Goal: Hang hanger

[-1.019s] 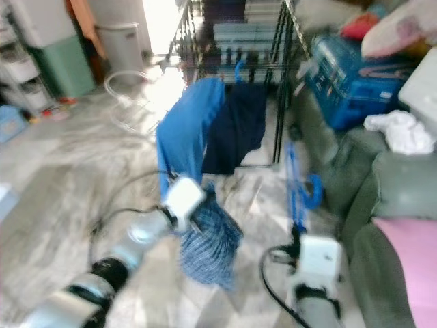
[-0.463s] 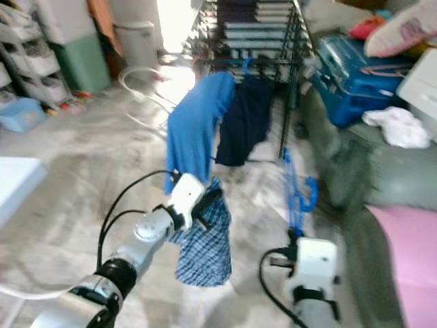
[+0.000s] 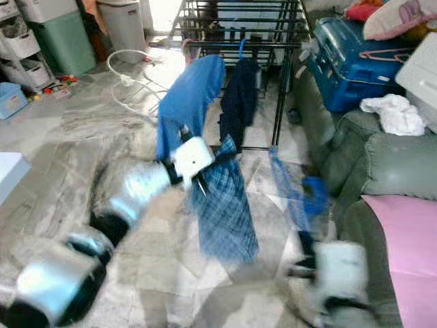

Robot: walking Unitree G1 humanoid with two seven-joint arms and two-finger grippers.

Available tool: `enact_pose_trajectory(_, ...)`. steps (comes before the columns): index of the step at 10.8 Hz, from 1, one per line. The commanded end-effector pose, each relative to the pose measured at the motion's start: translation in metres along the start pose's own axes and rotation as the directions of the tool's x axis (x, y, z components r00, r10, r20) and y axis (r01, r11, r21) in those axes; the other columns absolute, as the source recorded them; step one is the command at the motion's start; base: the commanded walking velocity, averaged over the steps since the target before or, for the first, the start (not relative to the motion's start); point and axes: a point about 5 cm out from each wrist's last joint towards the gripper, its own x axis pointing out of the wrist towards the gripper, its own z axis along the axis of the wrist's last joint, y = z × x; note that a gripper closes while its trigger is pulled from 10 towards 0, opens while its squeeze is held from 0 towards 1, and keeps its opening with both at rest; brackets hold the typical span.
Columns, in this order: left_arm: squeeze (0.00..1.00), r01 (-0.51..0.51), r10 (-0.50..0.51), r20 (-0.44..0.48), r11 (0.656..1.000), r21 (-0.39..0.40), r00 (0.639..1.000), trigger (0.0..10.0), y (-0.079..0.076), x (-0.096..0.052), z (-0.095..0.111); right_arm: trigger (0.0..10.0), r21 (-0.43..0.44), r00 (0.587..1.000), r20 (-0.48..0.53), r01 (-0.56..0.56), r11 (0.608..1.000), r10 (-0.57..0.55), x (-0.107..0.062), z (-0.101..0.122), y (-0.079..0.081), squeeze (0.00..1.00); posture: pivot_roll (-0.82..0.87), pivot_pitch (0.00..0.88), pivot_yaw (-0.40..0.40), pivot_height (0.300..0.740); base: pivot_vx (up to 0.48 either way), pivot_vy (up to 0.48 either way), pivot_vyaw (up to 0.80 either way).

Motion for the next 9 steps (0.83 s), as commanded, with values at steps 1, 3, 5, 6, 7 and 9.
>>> enact_pose_trajectory(1, 0.0, 0.052, -0.049, -0.032, 0.993, 0.107, 0.998, 10.0, 0.0, 0.0, 0.0, 0.0, -0.002, 0.999, 0.012, -0.035, 0.999, 0.035, -0.006, 0.007, -0.003, 0.0, -0.09, 0.076, 0.043, 0.74, 0.0, 0.0, 0.0)
enact_pose_trajectory(3, 0.0, 0.159, -0.129, -0.12, 0.945, 0.286, 0.984, 10.0, -0.001, -0.006, -0.007, 0.0, -0.008, 0.997, -0.001, -0.079, 0.997, 0.079, -0.017, 0.013, -0.012, 0.0, -0.1, 0.078, 0.049, 0.74, 0.0, 0.0, 0.0)
enact_pose_trajectory(5, 0.0, -0.08, 0.094, -0.158, 0.993, 0.093, 0.983, 10.0, 0.003, -0.005, -0.019, 0.0, 0.049, 0.999, 0.041, -0.024, 0.998, 0.022, -0.008, 0.012, -0.003, 0.0, -0.1, 0.075, 0.051, 0.74, 0.0, 0.0, 0.0)
enact_pose_trajectory(6, 0.0, -0.186, 0.162, -0.202, 0.977, -0.102, 0.966, 10.0, -0.004, -0.007, -0.03, 0.0, 0.078, 0.997, 0.053, 0.042, 0.996, -0.047, -0.002, 0.01, 0.001, 0.0, -0.1, 0.076, 0.05, 0.74, 0.0, 0.0, 0.0)
enact_pose_trajectory(7, 0.0, -0.215, 0.168, -0.216, 0.952, -0.218, 0.962, 10.0, -0.016, -0.01, -0.038, 0.0, 0.116, 0.993, 0.058, 0.093, 0.989, -0.101, 0.001, 0.007, 0.007, 0.0, -0.09, 0.076, 0.042, 0.74, 0.0, 0.0, 0.0)
enact_pose_trajectory(9, 0.0, -0.249, 0.147, -0.27, 0.884, -0.397, 0.952, 10.0, -0.042, -0.022, -0.058, 0.0, 0.149, 0.996, 0.04, 0.079, 0.986, -0.086, 0.008, 0.0, 0.032, 0.0, -0.09, 0.073, 0.028, 0.74, 0.0, 0.0, 0.0)
